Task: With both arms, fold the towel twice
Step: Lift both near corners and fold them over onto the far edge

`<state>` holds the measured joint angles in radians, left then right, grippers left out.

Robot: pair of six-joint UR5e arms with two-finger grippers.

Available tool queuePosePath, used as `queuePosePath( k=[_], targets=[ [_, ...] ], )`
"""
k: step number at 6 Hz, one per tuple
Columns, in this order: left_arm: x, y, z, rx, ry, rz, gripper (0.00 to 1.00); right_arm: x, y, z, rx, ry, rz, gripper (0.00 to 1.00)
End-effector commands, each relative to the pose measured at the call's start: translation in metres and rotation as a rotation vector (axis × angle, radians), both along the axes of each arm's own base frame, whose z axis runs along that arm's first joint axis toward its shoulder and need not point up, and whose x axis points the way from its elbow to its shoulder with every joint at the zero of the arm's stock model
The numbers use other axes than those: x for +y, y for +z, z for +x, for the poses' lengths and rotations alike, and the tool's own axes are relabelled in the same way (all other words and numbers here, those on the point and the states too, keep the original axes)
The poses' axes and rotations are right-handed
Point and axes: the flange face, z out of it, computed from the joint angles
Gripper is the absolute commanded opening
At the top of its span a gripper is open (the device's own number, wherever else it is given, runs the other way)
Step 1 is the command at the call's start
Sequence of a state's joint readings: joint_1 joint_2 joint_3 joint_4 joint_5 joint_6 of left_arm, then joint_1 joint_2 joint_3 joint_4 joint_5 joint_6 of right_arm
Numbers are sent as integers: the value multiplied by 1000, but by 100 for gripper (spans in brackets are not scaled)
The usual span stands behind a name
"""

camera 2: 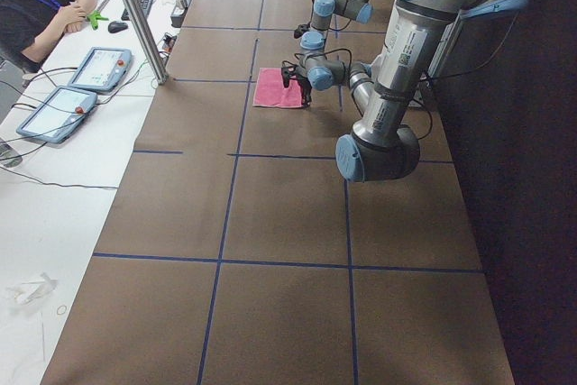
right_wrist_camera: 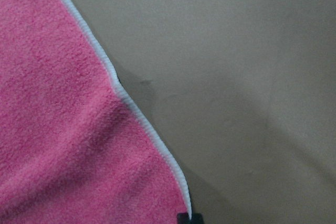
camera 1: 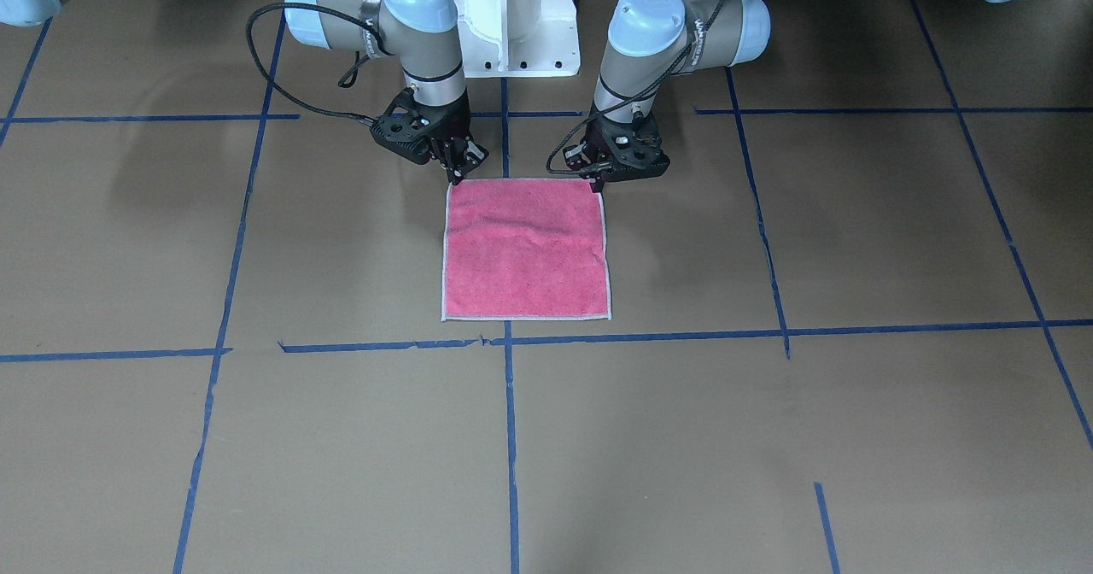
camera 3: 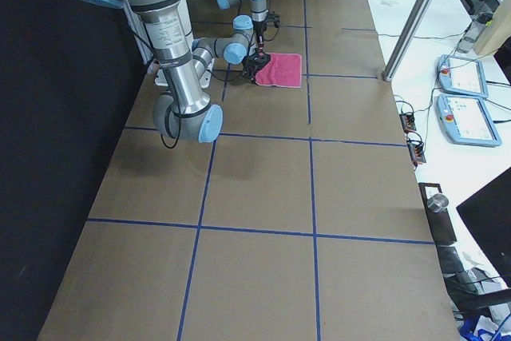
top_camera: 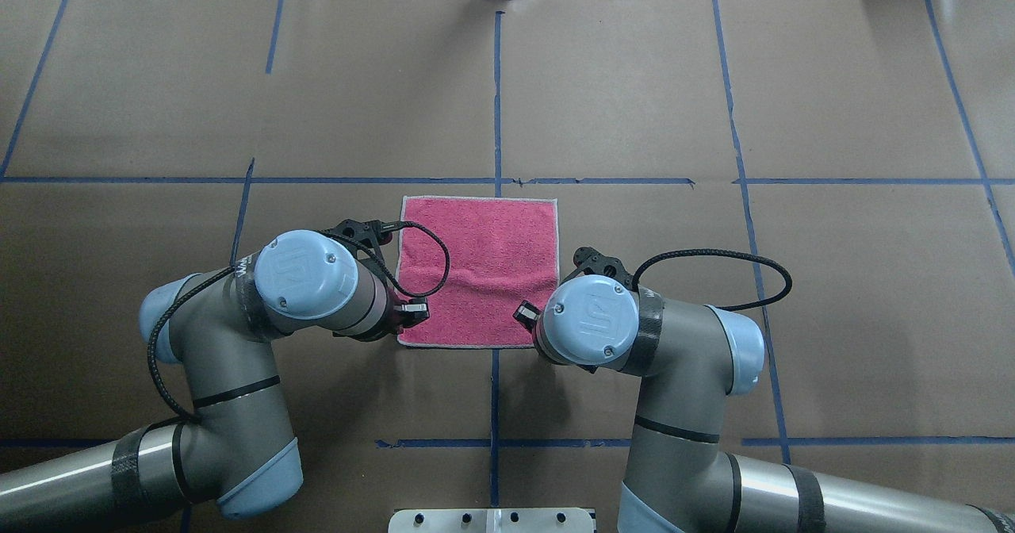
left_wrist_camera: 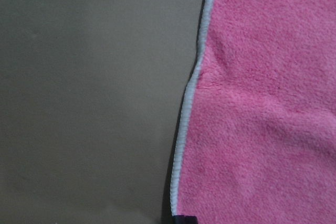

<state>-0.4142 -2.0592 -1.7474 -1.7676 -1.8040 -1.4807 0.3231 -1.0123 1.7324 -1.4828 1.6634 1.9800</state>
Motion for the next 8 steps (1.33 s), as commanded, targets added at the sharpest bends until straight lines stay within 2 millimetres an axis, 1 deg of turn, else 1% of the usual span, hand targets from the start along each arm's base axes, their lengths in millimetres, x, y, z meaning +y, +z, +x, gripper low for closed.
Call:
queuePosePath(
  k=[1,2,3,4,5,6,7,8],
  targets=[
    [0,0,0,0,0,0,0,-11,-1,7,-1,9,7,2],
    [2,-10,-2,18,4,5,0,-15,-8,20,-20,14,9,2],
    [7,-30,-15,54,9,15,0,-8,-25,46,-29,0,10,2],
    [17,-49,-30,66,33,-1,0,4,-49,76,-20,-3,5,2],
    [31,-75,-54,82,60,-19,0,16,-67,94,-30,-12,9,2],
    [42,-94,-75,94,76,-29,0,22,-73,101,-31,-19,9,2],
    [41,-91,-72,84,70,-34,0,32,-69,91,-19,-39,7,3],
    [32,-72,-58,47,67,-44,0,30,-53,71,23,-45,4,3]
  ],
)
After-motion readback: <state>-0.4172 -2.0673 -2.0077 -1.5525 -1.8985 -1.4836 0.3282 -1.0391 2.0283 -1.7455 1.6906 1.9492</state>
